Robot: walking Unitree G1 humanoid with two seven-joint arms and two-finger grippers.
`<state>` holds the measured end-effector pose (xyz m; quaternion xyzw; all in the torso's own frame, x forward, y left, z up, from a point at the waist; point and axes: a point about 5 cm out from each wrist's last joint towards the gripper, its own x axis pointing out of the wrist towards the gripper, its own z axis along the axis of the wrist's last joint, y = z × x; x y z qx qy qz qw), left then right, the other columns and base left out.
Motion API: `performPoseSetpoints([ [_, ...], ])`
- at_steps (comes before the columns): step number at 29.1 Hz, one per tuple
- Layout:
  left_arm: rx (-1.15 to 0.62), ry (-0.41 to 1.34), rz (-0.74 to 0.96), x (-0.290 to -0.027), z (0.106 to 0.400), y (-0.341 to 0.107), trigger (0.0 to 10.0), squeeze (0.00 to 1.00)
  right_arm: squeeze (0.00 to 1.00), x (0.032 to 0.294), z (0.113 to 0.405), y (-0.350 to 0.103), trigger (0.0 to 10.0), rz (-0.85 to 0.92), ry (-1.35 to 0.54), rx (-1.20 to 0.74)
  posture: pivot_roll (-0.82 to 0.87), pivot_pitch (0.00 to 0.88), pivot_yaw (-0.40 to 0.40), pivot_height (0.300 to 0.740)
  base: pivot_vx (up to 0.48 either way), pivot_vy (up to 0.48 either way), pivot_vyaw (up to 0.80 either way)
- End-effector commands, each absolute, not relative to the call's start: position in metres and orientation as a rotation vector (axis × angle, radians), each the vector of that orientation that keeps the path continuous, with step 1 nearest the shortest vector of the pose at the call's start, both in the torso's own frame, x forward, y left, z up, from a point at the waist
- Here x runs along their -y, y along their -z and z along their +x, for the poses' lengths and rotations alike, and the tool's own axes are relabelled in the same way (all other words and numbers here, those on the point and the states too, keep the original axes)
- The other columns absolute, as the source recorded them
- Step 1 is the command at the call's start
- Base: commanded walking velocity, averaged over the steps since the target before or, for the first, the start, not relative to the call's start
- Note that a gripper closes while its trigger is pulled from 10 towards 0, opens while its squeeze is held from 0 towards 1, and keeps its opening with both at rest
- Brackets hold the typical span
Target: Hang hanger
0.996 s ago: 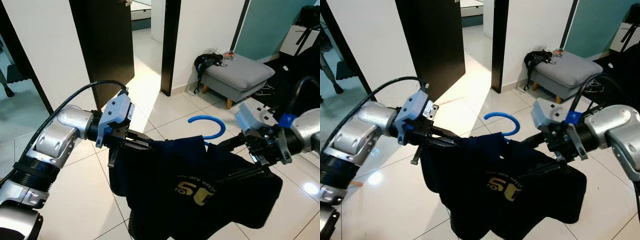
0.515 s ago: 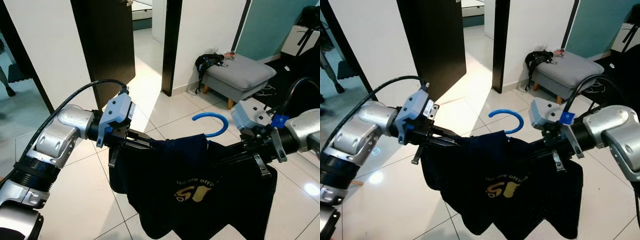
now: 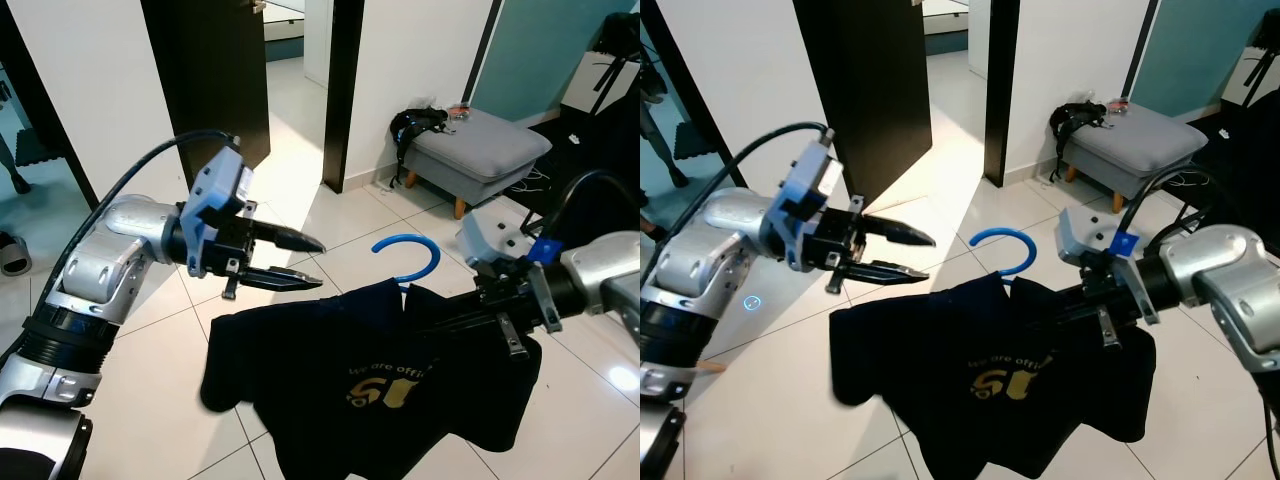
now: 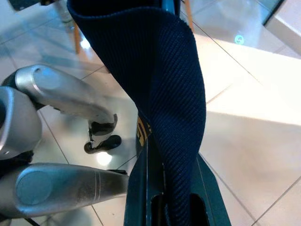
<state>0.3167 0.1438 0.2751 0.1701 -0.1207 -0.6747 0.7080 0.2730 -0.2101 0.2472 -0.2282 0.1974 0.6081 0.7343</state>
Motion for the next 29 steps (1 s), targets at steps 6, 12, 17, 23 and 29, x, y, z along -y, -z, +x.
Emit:
performPoseSetpoints([
  [6,0.236,1.283,0.300,-0.173,0.334,-0.265,10.0,1.00,0.00,0.232,0.286,-0.226,0.0,-0.448,-1.116,-0.444,-0.02,0.063,-0.015,0.740,0.000,0.000,0.00],
  [12,0.026,0.574,0.030,-0.224,0.360,-0.178,10.0,0.00,0.00,0.274,0.313,-0.153,0.0,-0.180,-0.481,-0.442,-0.02,0.072,-0.016,0.740,0.000,0.000,0.00],
  [17,-0.235,0.262,-0.122,-0.232,0.334,-0.086,10.0,0.00,0.00,0.284,0.310,-0.113,10.0,0.178,-0.105,-0.311,-0.01,0.079,-0.019,0.740,0.000,0.000,0.00],
  [23,-0.333,0.159,-0.205,-0.221,0.312,-0.045,10.0,0.00,0.00,0.272,0.299,-0.081,10.0,0.192,-0.001,-0.321,-0.02,0.076,-0.022,0.740,0.134,0.000,0.00],
  [29,-0.375,0.082,-0.128,-0.219,0.302,-0.026,10.0,0.00,0.00,0.263,0.280,-0.036,10.0,0.112,0.095,-0.436,-0.01,0.070,-0.032,0.740,0.480,0.000,0.00],
])
